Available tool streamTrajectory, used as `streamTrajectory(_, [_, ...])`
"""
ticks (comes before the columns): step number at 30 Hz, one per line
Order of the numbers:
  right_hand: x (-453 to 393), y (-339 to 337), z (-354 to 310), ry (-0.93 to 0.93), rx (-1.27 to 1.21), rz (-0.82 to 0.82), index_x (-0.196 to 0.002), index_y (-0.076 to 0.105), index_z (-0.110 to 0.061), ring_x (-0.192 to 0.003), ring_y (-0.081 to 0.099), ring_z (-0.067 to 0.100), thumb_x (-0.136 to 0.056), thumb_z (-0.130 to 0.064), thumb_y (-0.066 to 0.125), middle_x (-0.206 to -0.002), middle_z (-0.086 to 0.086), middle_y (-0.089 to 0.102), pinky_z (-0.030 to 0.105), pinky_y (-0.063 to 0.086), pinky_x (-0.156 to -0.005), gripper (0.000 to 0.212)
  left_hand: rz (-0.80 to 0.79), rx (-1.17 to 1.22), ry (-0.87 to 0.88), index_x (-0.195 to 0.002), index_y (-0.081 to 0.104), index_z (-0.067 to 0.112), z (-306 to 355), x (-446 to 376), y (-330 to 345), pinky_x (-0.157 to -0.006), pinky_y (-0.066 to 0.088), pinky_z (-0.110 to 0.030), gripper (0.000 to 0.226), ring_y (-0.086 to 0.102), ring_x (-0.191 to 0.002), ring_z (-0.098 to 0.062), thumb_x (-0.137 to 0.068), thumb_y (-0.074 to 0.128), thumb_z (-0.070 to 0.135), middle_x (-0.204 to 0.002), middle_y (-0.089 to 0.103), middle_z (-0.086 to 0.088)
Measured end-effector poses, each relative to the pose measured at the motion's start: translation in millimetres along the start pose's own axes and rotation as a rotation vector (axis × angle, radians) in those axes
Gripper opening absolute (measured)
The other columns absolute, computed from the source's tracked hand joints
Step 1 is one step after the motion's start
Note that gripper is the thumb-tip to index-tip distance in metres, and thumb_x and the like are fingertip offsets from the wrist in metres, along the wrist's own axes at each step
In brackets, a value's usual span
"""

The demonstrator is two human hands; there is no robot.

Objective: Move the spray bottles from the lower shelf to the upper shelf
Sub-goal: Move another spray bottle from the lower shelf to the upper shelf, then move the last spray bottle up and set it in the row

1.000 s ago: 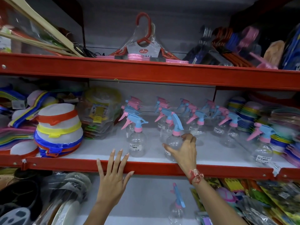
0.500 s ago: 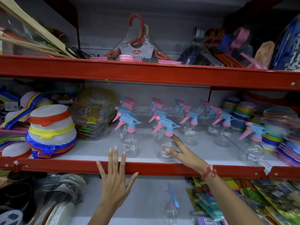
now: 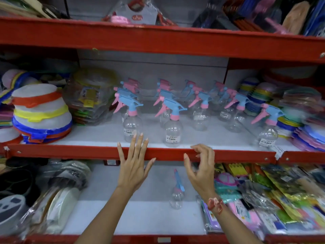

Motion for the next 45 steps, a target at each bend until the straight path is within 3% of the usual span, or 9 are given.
streamTrajectory(7, [100,34,85,0.286,0.127,-0.447,-0.125,0.048,-0.013,-0.112,0.043,0.014,-0.069,-0.039,0.078,-0.117,0.002,0.048,0.027,0.038,-0.100,0.068,0.012,-0.033,-0.002,-0.152,0.016,0.018,-4,-3,12,-0.114,0.003,-0.066,0.071,0.013,-0.148,-0.026,-0.097,0.027,0.060,-0.161,0.018,-0.005])
streamTrajectory(13, [163,76,146,0.631,0.159,-0.783,-0.142,0.033,-0.009,-0.131,0.041,0.029,-0.066,-0.033,0.083,-0.140,0.013,0.040,0.035,0.037,-0.106,0.095,0.083,-0.032,0.022,-0.150,0.020,0.018,-6,-8,17,-0.114,-0.006,-0.062,0.071,0.014,-0.147,-0.026,-0.095,0.027,0.062,-0.158,0.017,-0.003])
streamTrajectory(16, [173,100,156,0.688,0.126,-0.856,-0.141,0.037,-0.011,-0.128,0.045,0.028,-0.064,-0.030,0.085,-0.138,0.011,0.046,0.037,0.042,-0.103,0.092,0.127,-0.050,0.026,-0.148,0.023,0.017,-6,-8,17,-0.113,-0.007,-0.062,0.071,0.017,-0.145,-0.026,-0.094,0.029,0.063,-0.156,0.020,-0.003])
streamTrajectory(19, [177,114,160,0.742,0.054,-0.792,-0.132,0.047,-0.011,-0.119,0.054,0.031,-0.064,-0.020,0.085,-0.128,0.012,0.055,0.041,0.047,-0.098,0.078,0.170,-0.068,0.030,-0.147,0.023,0.017,-6,-8,16,-0.113,-0.007,-0.062,0.072,0.018,-0.145,-0.026,-0.093,0.030,0.064,-0.155,0.021,-0.002])
streamTrajectory(23, [184,115,165,0.736,0.051,-0.739,-0.123,0.055,-0.013,-0.111,0.057,0.027,-0.069,-0.015,0.081,-0.121,0.009,0.058,0.028,0.047,-0.087,0.060,0.194,-0.092,0.036,-0.147,0.022,0.018,-6,-7,16,-0.113,-0.007,-0.061,0.073,0.019,-0.144,-0.025,-0.092,0.031,0.065,-0.155,0.021,-0.001])
streamTrajectory(31, [184,71,134,0.683,-0.056,-0.675,-0.118,0.055,-0.028,-0.101,0.058,0.012,-0.064,-0.026,0.085,-0.114,-0.005,0.058,0.035,0.053,-0.088,0.062,0.154,-0.048,0.029,-0.148,0.019,0.019,-5,-8,15,-0.114,-0.010,-0.059,0.071,0.017,-0.145,-0.025,-0.093,0.030,0.064,-0.155,0.020,-0.001])
streamTrajectory(36, [160,23,92,0.582,-0.152,-0.615,-0.112,0.050,-0.054,-0.112,0.054,-0.001,-0.060,-0.039,0.083,-0.113,-0.027,0.054,0.012,0.047,-0.088,0.063,0.084,-0.008,0.018,-0.148,0.023,0.018,-5,-8,13,-0.114,-0.010,-0.059,0.070,0.018,-0.145,-0.027,-0.094,0.028,0.062,-0.156,0.022,-0.003])
streamTrajectory(40, [116,-16,60,0.465,-0.179,-0.521,-0.110,0.051,-0.060,-0.105,0.057,-0.003,-0.057,-0.038,0.083,-0.110,-0.028,0.056,0.003,0.046,-0.083,0.066,0.036,0.001,0.009,-0.149,0.022,0.017,-4,-8,9,-0.116,-0.006,-0.061,0.070,0.018,-0.146,-0.027,-0.095,0.027,0.062,-0.156,0.028,-0.006])
streamTrajectory(45, [49,-54,36,0.345,-0.182,-0.365,-0.110,0.055,-0.051,-0.100,0.061,0.006,-0.054,-0.033,0.083,-0.108,-0.017,0.059,0.012,0.049,-0.081,0.065,0.012,0.019,-0.014,-0.149,0.024,0.018,-2,-4,5,-0.116,-0.001,-0.062,0.069,0.017,-0.147,-0.026,-0.095,0.028,0.061,-0.157,0.030,-0.006])
Point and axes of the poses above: each hand's wrist, its own x-axis away from the middle knuckle, its own y-axis out of the palm, z = x × y, the point moved 9 cm from there along -x, towards the middle knuckle
